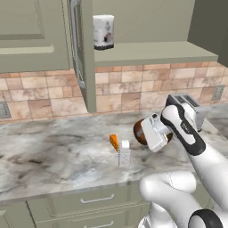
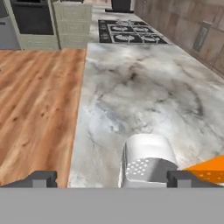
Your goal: Pick the cheese from the fridge and the cheese grater from the cabinet and place them next to the salad bowl.
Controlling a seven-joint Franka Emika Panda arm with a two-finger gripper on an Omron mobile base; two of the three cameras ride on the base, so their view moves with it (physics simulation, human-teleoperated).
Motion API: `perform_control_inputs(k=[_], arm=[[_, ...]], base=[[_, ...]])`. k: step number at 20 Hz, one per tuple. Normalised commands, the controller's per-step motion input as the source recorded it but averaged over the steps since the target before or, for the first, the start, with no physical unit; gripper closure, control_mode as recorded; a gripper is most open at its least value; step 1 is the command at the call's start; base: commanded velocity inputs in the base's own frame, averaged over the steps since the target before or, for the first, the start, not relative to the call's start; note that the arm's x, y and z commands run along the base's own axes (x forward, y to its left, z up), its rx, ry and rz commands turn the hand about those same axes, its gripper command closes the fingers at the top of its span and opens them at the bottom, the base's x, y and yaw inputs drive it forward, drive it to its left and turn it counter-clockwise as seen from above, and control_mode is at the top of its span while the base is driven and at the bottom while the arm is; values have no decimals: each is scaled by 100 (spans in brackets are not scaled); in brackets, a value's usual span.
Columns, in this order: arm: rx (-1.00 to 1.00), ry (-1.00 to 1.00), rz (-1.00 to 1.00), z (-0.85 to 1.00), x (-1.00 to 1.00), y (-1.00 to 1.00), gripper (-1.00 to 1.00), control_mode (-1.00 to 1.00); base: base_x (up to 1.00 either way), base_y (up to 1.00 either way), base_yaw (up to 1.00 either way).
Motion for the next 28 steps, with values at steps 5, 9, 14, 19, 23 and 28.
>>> perform_control_inputs(k=[5,9,14,19,23,28], arm=[[-5,0,-22,39,-44,-10,-100,-100],[-2,0,-32,36,-48,-12,-100,-100],[-1,6,-41,30,-43,-15,-100,-100],[-5,15,-31,41,-38,-9,-100,-100],[0,9,-25,39,-50,-10,-100,-100],[0,0,-27,20,-63,0,-100,-100]], base=[[0,0,0],[0,0,0],[0,0,0],[0,0,0],[0,0,0],[0,0,0]])
